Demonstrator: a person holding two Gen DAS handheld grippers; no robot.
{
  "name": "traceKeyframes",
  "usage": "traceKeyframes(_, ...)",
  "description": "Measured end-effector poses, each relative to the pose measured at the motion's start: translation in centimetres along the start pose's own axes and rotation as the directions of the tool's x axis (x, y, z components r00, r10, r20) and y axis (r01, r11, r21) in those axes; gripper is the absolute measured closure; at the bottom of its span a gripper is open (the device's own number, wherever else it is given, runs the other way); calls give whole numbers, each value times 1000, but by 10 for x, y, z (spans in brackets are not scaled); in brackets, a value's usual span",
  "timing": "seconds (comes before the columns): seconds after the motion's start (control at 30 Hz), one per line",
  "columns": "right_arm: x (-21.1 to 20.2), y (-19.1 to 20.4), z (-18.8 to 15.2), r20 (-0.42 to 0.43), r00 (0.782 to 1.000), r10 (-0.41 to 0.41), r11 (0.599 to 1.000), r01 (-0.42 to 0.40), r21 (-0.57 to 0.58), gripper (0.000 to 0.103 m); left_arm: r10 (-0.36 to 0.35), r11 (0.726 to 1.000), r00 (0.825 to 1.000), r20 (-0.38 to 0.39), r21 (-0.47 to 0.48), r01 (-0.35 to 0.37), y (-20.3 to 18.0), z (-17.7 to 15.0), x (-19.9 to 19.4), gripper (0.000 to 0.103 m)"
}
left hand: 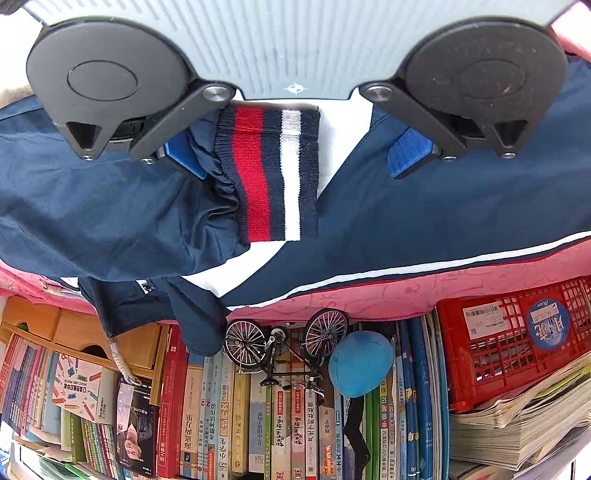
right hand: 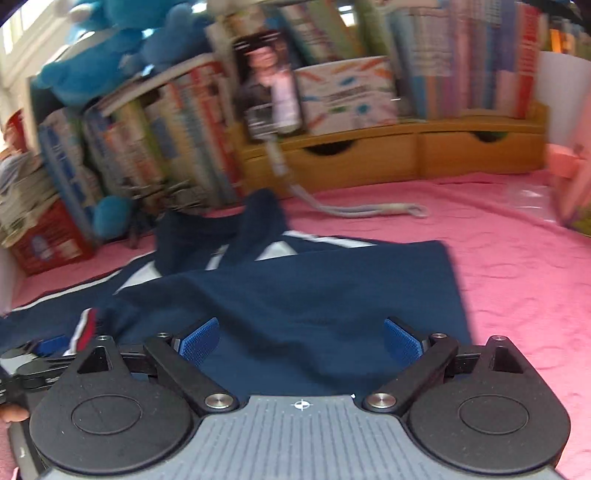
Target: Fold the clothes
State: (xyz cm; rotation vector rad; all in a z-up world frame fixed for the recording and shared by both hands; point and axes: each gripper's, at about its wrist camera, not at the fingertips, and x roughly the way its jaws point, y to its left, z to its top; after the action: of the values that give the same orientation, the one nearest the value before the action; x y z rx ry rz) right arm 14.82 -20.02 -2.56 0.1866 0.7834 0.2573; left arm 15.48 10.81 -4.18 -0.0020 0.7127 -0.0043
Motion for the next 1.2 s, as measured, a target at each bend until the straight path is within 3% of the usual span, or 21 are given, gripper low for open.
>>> traceKeyframes(0.13, 47, 45, 1, -59, 997, 55, 997, -58, -43, 7, -1, 1000, 1000, -1, -1, 1, 0, 1, 0, 0)
traceKeyframes(0.27, 70, 52, -1, -42, 999, -34, 992, 28, -121, 3, 0, 1000, 1000, -1, -2, 0, 0, 1, 0, 0)
traceKeyframes(0.33, 72, 44, -1, -18, 993, -118, 979, 113, -170, 3, 0, 1000, 1000, -1, -2, 0, 0, 1, 0, 0)
traceKeyframes(0.5, 64, -11, 10, 18, 962, -271, 957, 271, -103, 0, 0, 1000, 1000, -1, -2, 0, 0, 0, 0, 0)
traceKeyframes(0.7, 50, -72, 22, 2, 935, -355, 935, 355, -16, 0, 0, 1000, 1000, -2, -2, 0, 0, 0, 0, 0)
traceKeyframes(0.9, 39, -116, 31, -88, 874, -477, 860, 485, 159, 0, -1, 1000, 1000, -2, -1, 1, 1, 0, 0, 0)
traceKeyframes(1.03, 26, -118, 31, -174, 769, -616, 723, 639, 265, 1, -2, 1000, 1000, -3, -1, 2, 1, 0, 0, 0)
traceKeyframes(1.1, 16, -103, 26, -141, 795, -590, 744, 603, 288, 1, -1, 1000, 1000, -3, -2, 1, 1, 0, 0, 0)
traceKeyframes(1.2, 13, -62, 22, -57, 919, -390, 891, 392, 230, 0, -1, 1000, 1000, -3, -3, 1, 2, 0, 1, 0)
